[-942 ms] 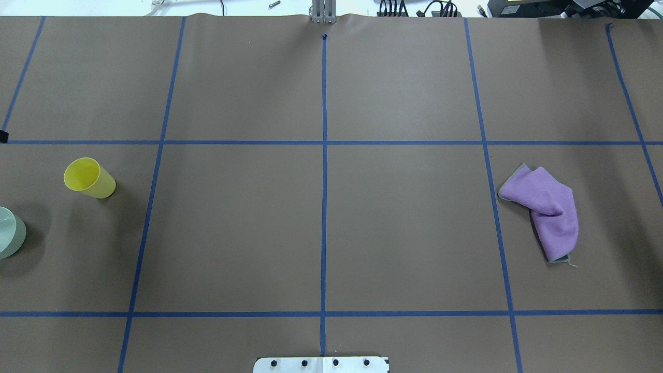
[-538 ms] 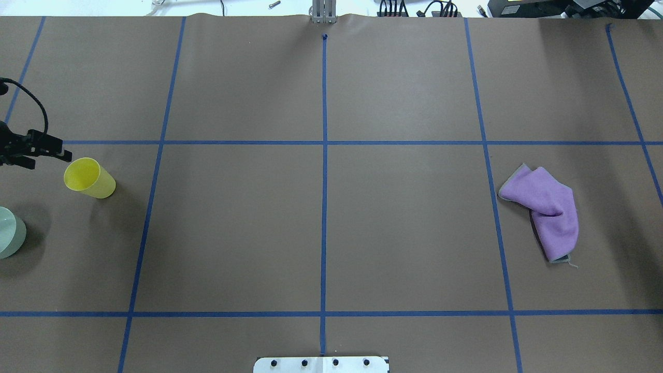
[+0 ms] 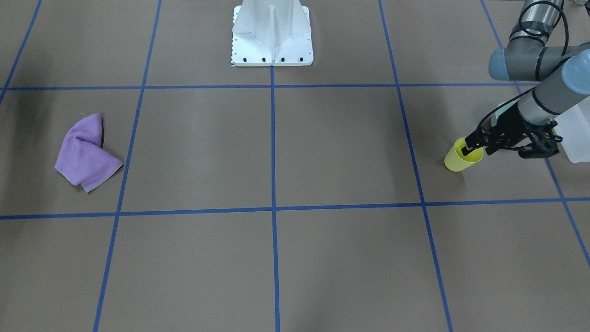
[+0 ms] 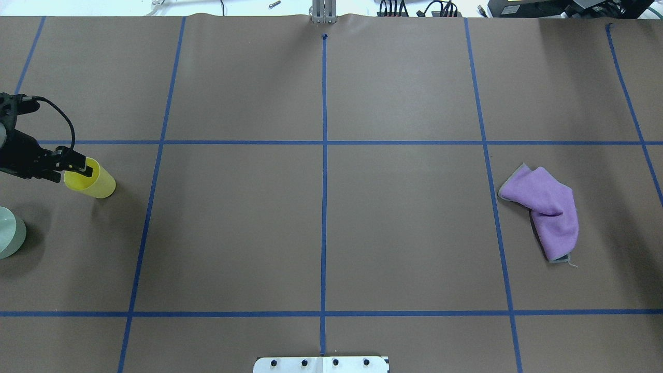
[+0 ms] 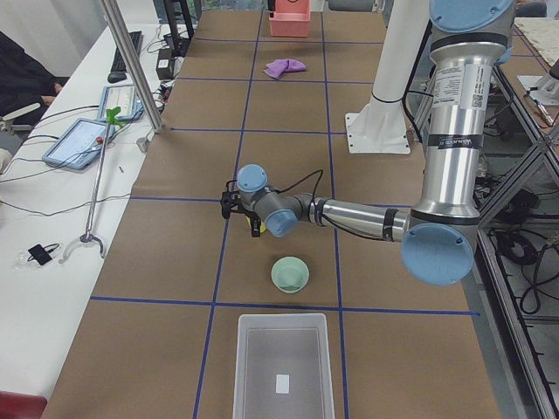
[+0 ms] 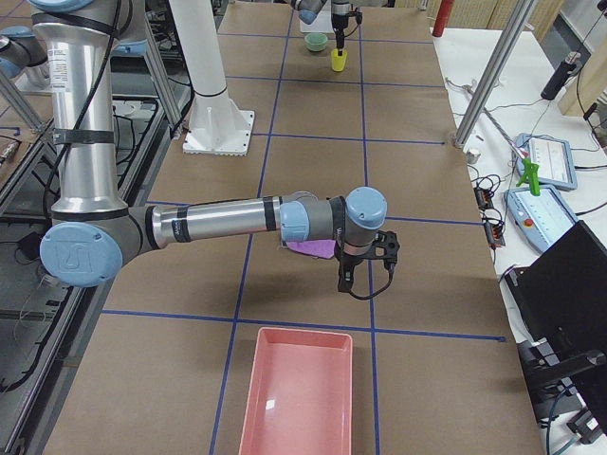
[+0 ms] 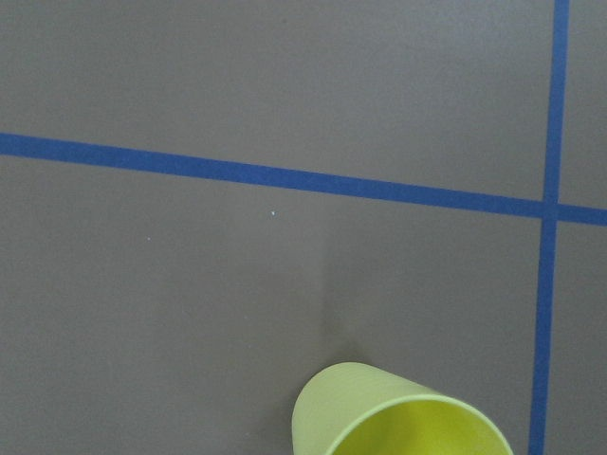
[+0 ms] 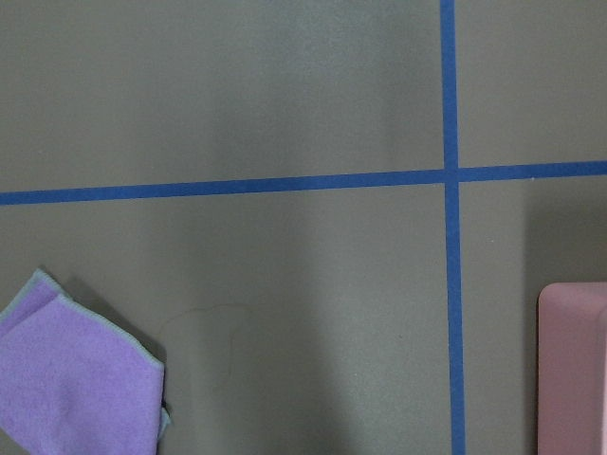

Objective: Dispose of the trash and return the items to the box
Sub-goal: 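Grasp the yellow cup with the left gripper while the right reaches for the cloth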

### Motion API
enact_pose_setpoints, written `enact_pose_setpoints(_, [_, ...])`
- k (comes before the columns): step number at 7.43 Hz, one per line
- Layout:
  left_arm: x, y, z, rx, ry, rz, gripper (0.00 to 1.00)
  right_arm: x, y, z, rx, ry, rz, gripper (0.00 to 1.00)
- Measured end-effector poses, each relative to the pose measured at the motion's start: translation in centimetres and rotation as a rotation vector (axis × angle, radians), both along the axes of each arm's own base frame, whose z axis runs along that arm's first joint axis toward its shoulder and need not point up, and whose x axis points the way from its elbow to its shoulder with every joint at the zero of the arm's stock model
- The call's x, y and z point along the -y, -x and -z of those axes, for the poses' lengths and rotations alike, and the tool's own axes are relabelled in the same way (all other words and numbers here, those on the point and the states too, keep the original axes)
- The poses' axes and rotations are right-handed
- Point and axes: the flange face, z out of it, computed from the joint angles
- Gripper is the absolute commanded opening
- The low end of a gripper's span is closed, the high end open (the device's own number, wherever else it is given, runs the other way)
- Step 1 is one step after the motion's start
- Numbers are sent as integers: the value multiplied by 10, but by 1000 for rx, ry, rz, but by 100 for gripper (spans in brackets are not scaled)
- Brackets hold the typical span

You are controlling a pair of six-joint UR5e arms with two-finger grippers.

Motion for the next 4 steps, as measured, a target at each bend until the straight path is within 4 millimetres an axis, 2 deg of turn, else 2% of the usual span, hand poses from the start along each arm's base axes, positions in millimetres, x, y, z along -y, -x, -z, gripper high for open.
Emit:
enact_pose_setpoints(2, [-3,-9,-4,14,0,-10,0,-1,23,12,5,-23,46,100])
enact_pose_setpoints(4, [-4,-4,3,-20,23,-29,0,-3,57,30,14,-70,113,100])
